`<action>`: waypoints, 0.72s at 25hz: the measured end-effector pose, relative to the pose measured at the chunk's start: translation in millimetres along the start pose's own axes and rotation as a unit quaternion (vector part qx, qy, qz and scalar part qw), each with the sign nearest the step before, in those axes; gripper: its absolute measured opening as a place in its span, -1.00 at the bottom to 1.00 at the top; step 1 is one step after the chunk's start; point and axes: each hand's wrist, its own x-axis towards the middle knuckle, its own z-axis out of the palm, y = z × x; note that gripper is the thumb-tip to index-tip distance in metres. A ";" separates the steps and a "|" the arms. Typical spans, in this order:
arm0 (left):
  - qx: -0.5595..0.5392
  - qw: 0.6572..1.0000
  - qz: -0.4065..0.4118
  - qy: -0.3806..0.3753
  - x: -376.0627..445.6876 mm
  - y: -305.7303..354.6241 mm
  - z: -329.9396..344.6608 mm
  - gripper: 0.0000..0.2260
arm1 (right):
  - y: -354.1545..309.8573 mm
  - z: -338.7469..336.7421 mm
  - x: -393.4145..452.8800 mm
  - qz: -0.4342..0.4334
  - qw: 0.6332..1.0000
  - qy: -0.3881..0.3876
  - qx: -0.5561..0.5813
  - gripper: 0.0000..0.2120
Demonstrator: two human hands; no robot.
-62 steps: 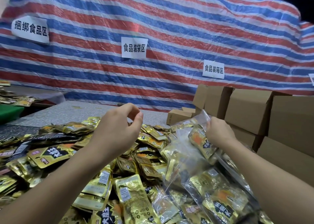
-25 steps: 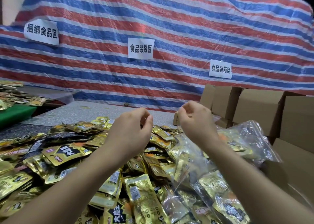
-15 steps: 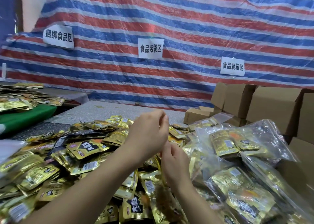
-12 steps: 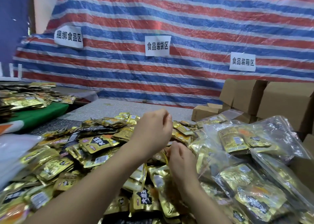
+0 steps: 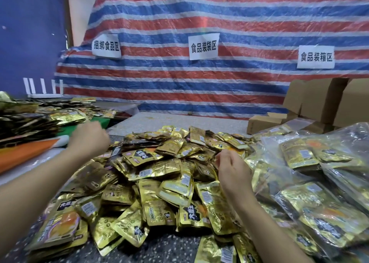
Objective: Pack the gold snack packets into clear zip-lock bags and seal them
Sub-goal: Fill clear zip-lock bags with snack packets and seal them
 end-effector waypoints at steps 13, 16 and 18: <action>-0.296 0.940 -0.053 -0.158 -27.6 -102.5 38.2 -0.67 | 5.3 -0.3 -1.7 0.007 0.999 -0.041 -0.009 -0.59; -0.215 0.964 -0.032 -0.151 -16.5 -100.7 37.5 -0.23 | 3.5 -0.2 -2.2 0.003 0.999 -0.041 -0.012 -0.58; -0.178 0.969 -0.063 -0.160 -13.6 -90.5 33.3 -0.38 | 3.5 -0.4 -2.3 0.004 0.999 -0.039 -0.008 -0.58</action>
